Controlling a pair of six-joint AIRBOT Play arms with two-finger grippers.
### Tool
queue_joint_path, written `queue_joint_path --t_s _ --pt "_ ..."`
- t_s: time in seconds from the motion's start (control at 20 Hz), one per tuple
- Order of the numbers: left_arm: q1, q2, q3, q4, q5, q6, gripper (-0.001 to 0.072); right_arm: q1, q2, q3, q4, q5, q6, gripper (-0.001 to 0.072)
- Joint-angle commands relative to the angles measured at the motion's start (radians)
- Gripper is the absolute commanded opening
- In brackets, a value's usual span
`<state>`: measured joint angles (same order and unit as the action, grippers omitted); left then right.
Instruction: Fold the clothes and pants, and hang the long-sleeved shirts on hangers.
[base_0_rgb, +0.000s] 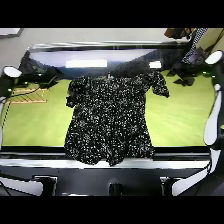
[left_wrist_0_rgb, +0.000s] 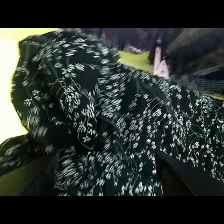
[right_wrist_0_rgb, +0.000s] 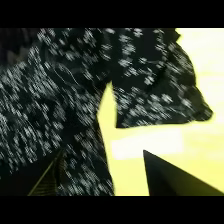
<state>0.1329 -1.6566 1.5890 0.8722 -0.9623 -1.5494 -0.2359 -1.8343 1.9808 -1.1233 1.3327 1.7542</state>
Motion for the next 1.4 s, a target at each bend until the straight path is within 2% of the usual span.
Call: queue_joint_path --t_s 0.0,0.1,0.15,0.35,0.55,0.75,1.05,1.1,1.15,1.2,1.25,1.3,1.35 --pt "0.103 0.071 -0.003 0.080 -0.235 -0.017 0.0677 -0.103 0.055 -0.023 0.018 0.256 -0.155 0.0620" --pt "0.149 0.156 -0.076 0.159 -0.306 0.010 0.0677 -0.167 0.113 -0.139 0.102 0.290 -0.206 0.0626" --pt "0.167 0.212 -0.152 0.177 -0.301 0.020 0.0677 -0.183 0.154 -0.243 0.125 0.280 -0.220 0.0626" --pt "0.194 0.453 -0.588 0.149 -0.168 0.024 0.0676 -0.182 0.326 -0.757 0.178 0.175 -0.330 0.0625" --pt "0.192 0.567 -0.878 0.073 -0.155 0.062 0.0671 -0.182 0.426 -1.168 0.283 0.103 -0.445 0.0625" --pt "0.191 0.594 -0.971 0.066 -0.158 0.062 0.0671 -0.182 0.465 -1.373 0.359 0.047 -0.499 0.0624" --pt "0.180 0.592 -0.971 0.058 -0.170 0.062 0.0671 -0.182 0.466 -1.499 0.467 -0.054 -0.521 0.0604" --pt "0.170 0.592 -0.972 0.058 -0.171 0.062 0.0672 -0.182 0.466 -1.510 0.478 -0.064 -0.521 0.0570" --pt "0.158 0.592 -0.974 0.058 -0.171 0.062 0.0672 -0.182 0.466 -1.519 0.484 -0.068 -0.528 0.0446" --pt "0.146 0.592 -0.975 0.059 -0.169 0.062 0.0672 -0.182 0.466 -1.520 0.484 -0.066 -0.532 0.0224" --pt "0.135 0.592 -0.975 0.059 -0.169 0.062 0.0672 -0.182 0.470 -1.520 0.496 -0.058 -0.543 0.0078" --pt "0.124 0.592 -0.976 0.059 -0.170 0.062 0.0672 -0.182 0.486 -1.520 0.503 -0.052 -0.559 0.0022" --pt "0.114 0.591 -0.976 0.060 -0.170 0.062 0.0672 -0.182 0.509 -1.520 0.503 -0.057 -0.557 0.0023"
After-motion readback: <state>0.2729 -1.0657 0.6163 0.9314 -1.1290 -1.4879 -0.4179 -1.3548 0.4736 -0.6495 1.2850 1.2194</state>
